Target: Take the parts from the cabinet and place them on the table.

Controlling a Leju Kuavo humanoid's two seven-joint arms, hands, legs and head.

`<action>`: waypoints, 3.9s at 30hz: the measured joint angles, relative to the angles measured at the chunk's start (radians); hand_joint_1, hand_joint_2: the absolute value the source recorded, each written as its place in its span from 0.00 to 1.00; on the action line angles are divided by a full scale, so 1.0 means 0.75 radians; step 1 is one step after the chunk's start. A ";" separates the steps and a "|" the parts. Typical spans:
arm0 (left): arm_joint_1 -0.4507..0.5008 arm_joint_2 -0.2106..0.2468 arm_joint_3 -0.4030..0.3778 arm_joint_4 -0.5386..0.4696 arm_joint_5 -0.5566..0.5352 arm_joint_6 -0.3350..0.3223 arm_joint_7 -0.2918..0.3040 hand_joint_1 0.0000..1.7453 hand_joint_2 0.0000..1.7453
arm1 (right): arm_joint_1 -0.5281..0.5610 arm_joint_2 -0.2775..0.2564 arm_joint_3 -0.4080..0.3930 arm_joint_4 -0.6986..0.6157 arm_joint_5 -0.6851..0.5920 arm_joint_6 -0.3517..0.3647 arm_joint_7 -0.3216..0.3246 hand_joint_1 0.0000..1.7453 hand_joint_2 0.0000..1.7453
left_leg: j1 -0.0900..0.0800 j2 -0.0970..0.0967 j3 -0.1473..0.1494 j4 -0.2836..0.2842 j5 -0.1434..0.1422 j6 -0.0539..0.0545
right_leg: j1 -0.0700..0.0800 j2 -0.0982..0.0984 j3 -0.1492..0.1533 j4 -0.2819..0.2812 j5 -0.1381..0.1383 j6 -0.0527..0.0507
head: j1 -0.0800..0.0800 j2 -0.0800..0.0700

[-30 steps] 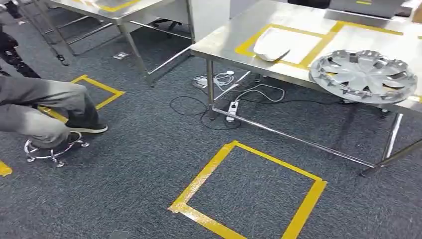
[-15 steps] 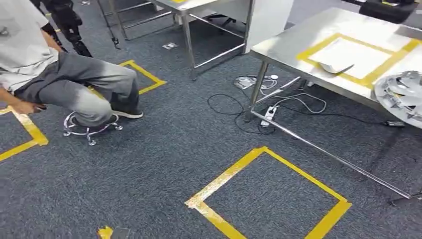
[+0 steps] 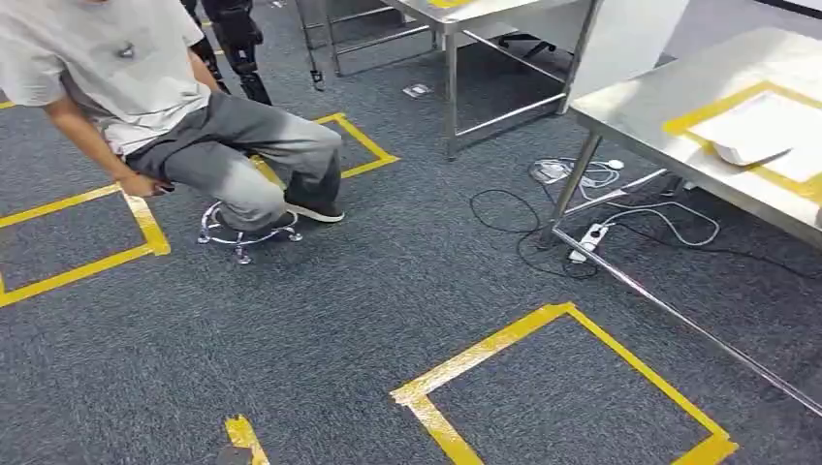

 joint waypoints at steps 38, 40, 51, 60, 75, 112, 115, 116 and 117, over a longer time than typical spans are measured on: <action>0.001 -0.007 -0.034 0.000 -0.146 -0.067 0.034 0.00 0.00 | -0.020 0.015 -0.058 -0.001 -0.133 0.010 0.068 0.00 0.00 | 0.006 0.077 0.086 -0.143 0.134 0.006 | 0.007 -0.127 0.038 0.012 -0.048 0.011 | -0.008 0.000; -0.011 -0.006 -0.056 0.001 -0.172 -0.071 0.037 0.00 0.00 | -0.021 0.019 -0.075 -0.001 -0.152 0.005 0.068 0.00 0.00 | -0.015 0.133 0.110 -0.197 0.102 0.025 | 0.019 -0.153 0.031 0.016 -0.062 0.030 | -0.012 0.000; -0.006 0.005 -0.154 0.003 -0.269 -0.093 0.056 0.00 0.00 | -0.032 0.033 -0.195 -0.004 -0.257 -0.016 0.066 0.00 0.00 | -0.007 -0.052 0.117 -0.212 0.106 0.075 | 0.010 -0.010 -0.170 0.362 -0.164 0.057 | 0.011 0.000; -0.012 0.008 -0.207 0.004 -0.308 -0.110 0.083 0.00 0.00 | -0.043 0.047 -0.257 -0.005 -0.298 -0.025 0.072 0.00 0.00 | -0.005 -0.076 0.095 -0.170 0.078 0.019 | -0.001 0.034 -0.020 0.023 -0.009 0.013 | 0.003 0.000; -0.020 0.004 -0.239 0.004 -0.303 -0.075 0.070 0.00 0.00 | -0.052 0.065 -0.278 -0.006 -0.257 -0.029 0.069 0.00 0.00 | -0.013 0.074 0.115 -0.215 0.106 0.055 | 0.017 -0.144 0.028 0.035 -0.085 0.048 | 0.004 0.000; 0.004 -0.003 -0.201 0.004 -0.256 -0.059 0.084 0.00 0.00 | -0.023 0.043 -0.263 -0.008 -0.183 0.012 0.064 0.00 0.00 | -0.002 -0.045 0.127 -0.224 0.106 0.066 | 0.010 -0.012 -0.188 0.377 -0.163 0.060 | 0.010 0.000; 0.001 -0.005 -0.201 0.004 -0.262 -0.059 0.084 0.00 0.00 | -0.022 0.042 -0.262 -0.008 -0.186 0.013 0.062 0.00 0.00 | 0.005 -0.098 0.127 -0.211 0.096 0.049 | -0.010 0.089 -0.066 0.082 -0.008 0.070 | 0.013 0.000; -0.005 -0.004 -0.201 0.004 -0.265 -0.059 0.086 0.00 0.00 | -0.020 0.042 -0.263 -0.008 -0.189 0.014 0.059 0.00 0.00 | -0.004 -0.117 0.116 -0.192 0.091 0.038 | -0.013 0.121 -0.046 0.044 -0.029 0.065 | 0.011 0.000; -0.006 -0.006 -0.201 0.004 -0.266 -0.058 0.087 0.00 0.00 | -0.021 0.039 -0.263 -0.008 -0.192 0.015 0.055 0.00 0.00 | 0.001 -0.132 0.108 -0.196 0.098 0.030 | -0.010 0.107 -0.038 0.055 -0.033 0.050 | 0.007 0.000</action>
